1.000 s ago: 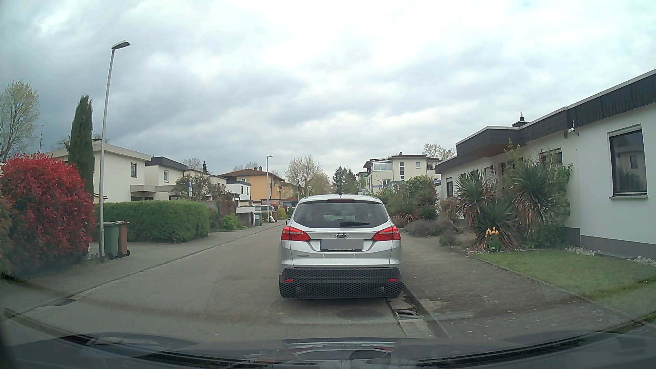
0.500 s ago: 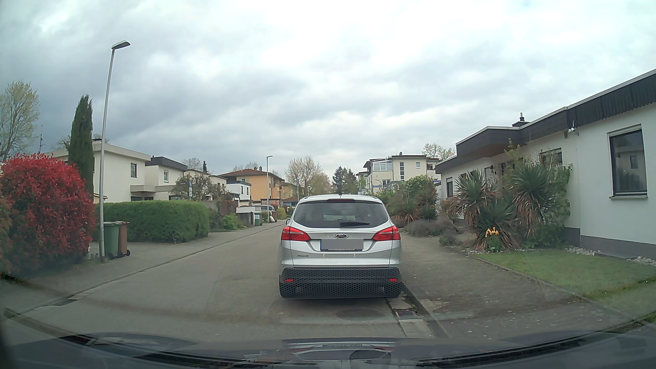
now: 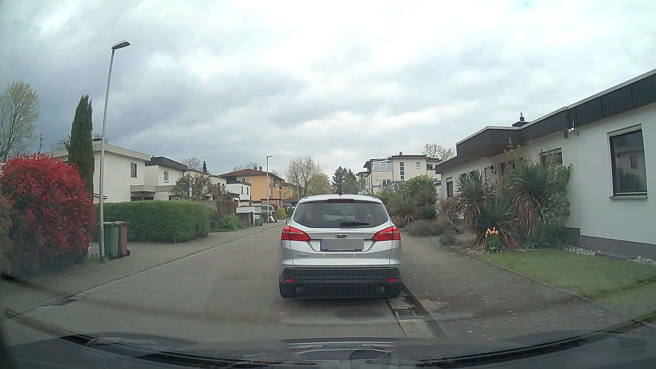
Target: Follow the waypoints while adhering to traffic rules and regulations
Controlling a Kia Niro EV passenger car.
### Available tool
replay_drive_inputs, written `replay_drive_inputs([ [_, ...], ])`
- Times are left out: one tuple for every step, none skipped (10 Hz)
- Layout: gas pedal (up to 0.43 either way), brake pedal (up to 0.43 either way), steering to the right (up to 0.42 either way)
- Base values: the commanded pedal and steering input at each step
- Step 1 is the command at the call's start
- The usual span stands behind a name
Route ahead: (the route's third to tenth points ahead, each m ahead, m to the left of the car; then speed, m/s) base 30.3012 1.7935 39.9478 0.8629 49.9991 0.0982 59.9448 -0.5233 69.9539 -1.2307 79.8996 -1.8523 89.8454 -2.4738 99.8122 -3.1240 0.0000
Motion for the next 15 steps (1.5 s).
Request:
replay_drive_inputs([
  [0.0, 0.25, -0.021],
  [0.0, 0.244, -0.021],
  [0.0, 0.25, -0.021],
  [0.0, 0.25, -0.021],
  [0.0, 0.25, -0.021],
  [0.0, 0.25, -0.021],
  [0.0, 0.25, -0.021],
  [0.0, 0.25, -0.021],
  [0.0, 0.25, -0.021],
  [0.0, 0.25, -0.021],
  [0.0, 0.25, -0.021],
  [0.0, 0.25, -0.021],
  [0.0, 0.25, -0.021],
  [0.0, 0.25, -0.021],
  [0.0, 0.25, -0.021],
])
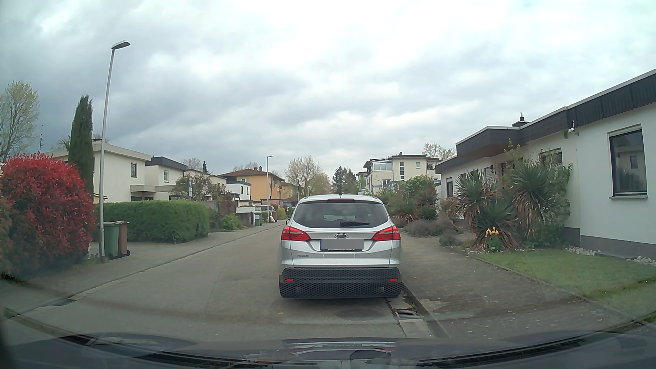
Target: Follow the waypoints while adhering to traffic rules and regulations
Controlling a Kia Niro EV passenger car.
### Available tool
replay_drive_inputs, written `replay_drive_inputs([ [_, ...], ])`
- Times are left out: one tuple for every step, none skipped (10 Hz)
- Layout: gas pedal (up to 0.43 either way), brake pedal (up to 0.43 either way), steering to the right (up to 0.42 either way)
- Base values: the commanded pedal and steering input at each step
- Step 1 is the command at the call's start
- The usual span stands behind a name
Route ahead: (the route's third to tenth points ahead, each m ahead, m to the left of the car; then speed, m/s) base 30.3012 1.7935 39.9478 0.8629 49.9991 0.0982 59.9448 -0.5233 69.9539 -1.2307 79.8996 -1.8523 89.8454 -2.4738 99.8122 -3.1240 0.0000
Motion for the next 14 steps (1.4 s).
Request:
replay_drive_inputs([
  [0.0, 0.25, -0.021],
  [0.0, 0.25, -0.021],
  [0.0, 0.25, -0.021],
  [0.0, 0.25, -0.024],
  [0.0, 0.232, -0.04],
  [0.0, 0.207, -0.066],
  [0.0, 0.152, -0.103],
  [0.0, 0.024, -0.141],
  [0.0, 0.0, -0.18],
  [0.0, 0.0, -0.206],
  [0.0, 0.0, -0.228],
  [0.0, 0.0, -0.245],
  [0.0, 0.0, -0.255],
  [0.0, 0.0, -0.266],
])
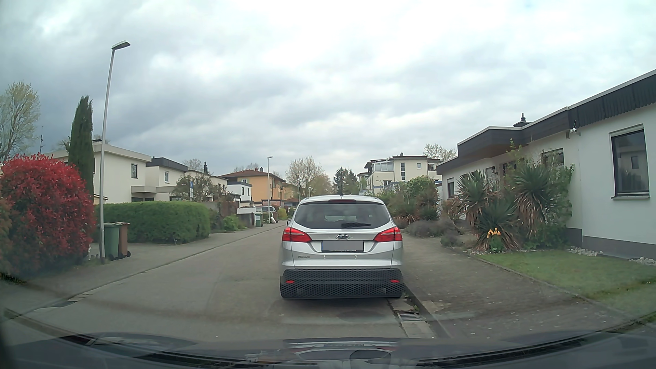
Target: Follow the waypoints while adhering to traffic rules and regulations
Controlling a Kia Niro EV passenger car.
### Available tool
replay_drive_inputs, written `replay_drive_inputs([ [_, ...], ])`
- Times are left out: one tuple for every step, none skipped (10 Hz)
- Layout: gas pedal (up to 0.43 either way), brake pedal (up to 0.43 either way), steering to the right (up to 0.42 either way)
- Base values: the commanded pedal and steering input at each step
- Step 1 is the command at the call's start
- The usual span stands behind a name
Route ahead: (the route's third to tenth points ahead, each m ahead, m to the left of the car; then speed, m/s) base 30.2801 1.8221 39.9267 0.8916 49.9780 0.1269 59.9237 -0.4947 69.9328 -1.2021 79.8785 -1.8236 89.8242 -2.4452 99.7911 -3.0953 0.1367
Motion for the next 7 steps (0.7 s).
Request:
replay_drive_inputs([
  [0.059, 0.0, -0.284],
  [0.098, 0.0, -0.305],
  [0.13, 0.0, -0.339],
  [0.138, 0.0, -0.376],
  [0.138, 0.0, -0.417],
  [0.138, 0.0, -0.459],
  [0.138, 0.0, -0.502],
])
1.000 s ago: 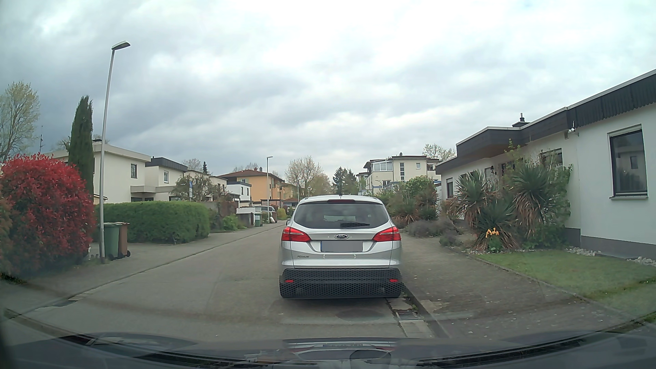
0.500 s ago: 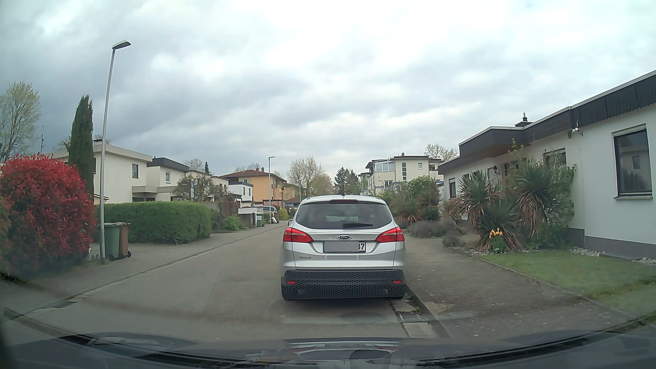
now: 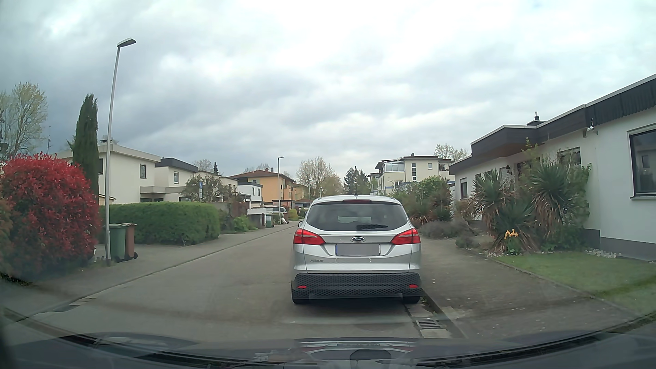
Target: Follow the waypoints while adhering to traffic rules and regulations
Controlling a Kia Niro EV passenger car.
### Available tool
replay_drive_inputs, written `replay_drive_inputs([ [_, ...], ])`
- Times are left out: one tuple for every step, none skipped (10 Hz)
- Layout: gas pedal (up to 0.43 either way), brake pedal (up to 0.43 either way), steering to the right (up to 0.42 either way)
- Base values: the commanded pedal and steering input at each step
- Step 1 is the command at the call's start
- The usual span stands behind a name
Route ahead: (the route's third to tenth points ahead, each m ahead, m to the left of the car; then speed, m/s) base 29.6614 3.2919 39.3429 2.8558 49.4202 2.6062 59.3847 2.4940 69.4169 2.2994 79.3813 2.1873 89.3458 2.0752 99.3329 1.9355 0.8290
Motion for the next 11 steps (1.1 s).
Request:
replay_drive_inputs([
  [0.138, 0.0, -0.549],
  [0.138, 0.0, -0.587],
  [0.138, 0.0, -0.618],
  [0.138, 0.0, -0.645],
  [0.138, 0.0, -0.662],
  [0.138, 0.0, -0.659],
  [0.138, 0.0, -0.642],
  [0.138, 0.0, -0.621],
  [0.138, 0.0, -0.603],
  [0.138, 0.0, -0.588],
  [0.138, 0.0, -0.571],
])
